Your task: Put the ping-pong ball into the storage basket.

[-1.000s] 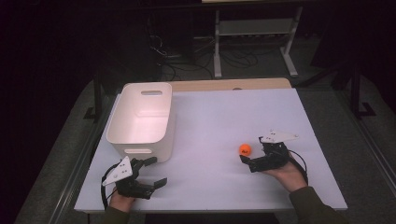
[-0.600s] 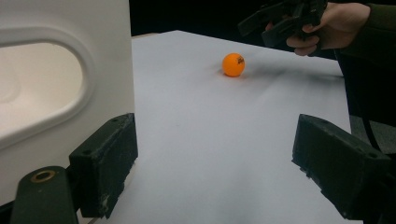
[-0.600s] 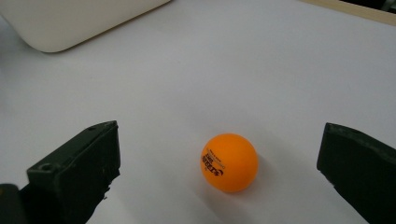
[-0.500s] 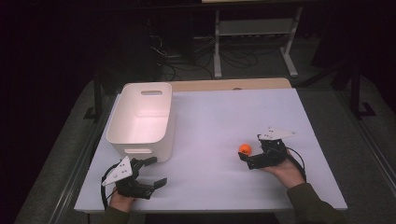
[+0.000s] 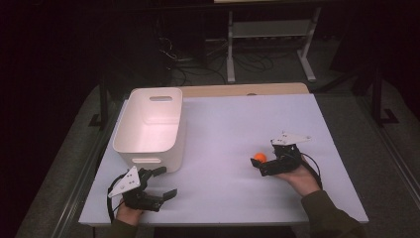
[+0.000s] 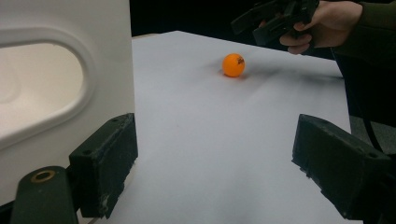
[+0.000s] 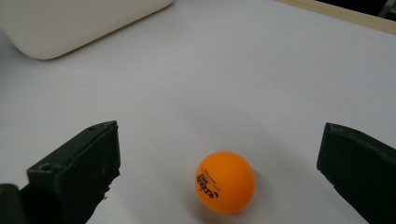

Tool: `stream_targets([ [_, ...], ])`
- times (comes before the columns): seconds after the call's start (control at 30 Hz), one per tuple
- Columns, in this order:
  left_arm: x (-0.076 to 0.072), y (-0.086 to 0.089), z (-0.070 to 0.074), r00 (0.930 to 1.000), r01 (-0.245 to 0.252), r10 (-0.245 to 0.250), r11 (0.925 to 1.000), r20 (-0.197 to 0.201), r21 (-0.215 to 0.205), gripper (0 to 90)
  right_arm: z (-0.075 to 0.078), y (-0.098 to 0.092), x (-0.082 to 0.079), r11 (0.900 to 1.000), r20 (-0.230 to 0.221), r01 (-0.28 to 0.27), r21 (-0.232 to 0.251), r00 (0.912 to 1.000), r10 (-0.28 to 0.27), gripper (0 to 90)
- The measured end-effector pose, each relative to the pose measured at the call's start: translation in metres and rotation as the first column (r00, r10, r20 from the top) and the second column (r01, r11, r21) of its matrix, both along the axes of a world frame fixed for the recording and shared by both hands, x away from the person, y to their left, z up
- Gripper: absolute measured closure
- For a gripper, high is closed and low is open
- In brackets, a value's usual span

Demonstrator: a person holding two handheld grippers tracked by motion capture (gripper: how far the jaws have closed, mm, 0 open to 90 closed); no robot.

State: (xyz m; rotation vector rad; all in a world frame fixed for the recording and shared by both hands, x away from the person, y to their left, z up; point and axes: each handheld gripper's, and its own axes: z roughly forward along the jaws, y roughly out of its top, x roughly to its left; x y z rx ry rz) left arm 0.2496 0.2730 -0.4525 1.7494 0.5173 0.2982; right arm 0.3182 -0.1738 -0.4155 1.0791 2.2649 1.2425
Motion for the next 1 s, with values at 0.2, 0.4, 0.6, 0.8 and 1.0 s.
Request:
stream_targets([
  [0.2, 0.000, 0.000, 0.000, 1.0000, 0.000, 0.000, 1.0000, 0.000, -0.001, 14.0, 0.001, 0.000, 0.004, 1.000, 0.002, 0.004, -0.002, 1.0000, -0.004, 0.0],
  [0.4, 0.000, 0.000, 0.000, 1.0000, 0.000, 0.000, 1.0000, -0.001, -0.002, 14.0, 0.002, 0.001, 0.008, 1.000, 0.004, 0.007, -0.004, 1.0000, -0.007, 0.0],
  [0.6, 0.000, 0.000, 0.000, 1.0000, 0.000, 0.000, 1.0000, 0.000, -0.002, 14.0, 0.002, 0.002, 0.012, 1.000, 0.006, 0.009, -0.004, 0.9999, -0.009, 0.0],
  [0.8, 0.000, 0.000, 0.000, 1.0000, 0.000, 0.000, 1.0000, 0.000, -0.003, 14.0, 0.001, 0.003, 0.016, 1.000, 0.006, 0.013, -0.005, 0.9999, -0.013, 0.0],
  [1.0, 0.000, 0.000, 0.000, 1.0000, 0.000, 0.000, 1.0000, 0.000, -0.004, 14.0, 0.000, 0.004, 0.020, 1.000, 0.009, 0.018, 0.004, 0.9998, -0.018, 0.0],
])
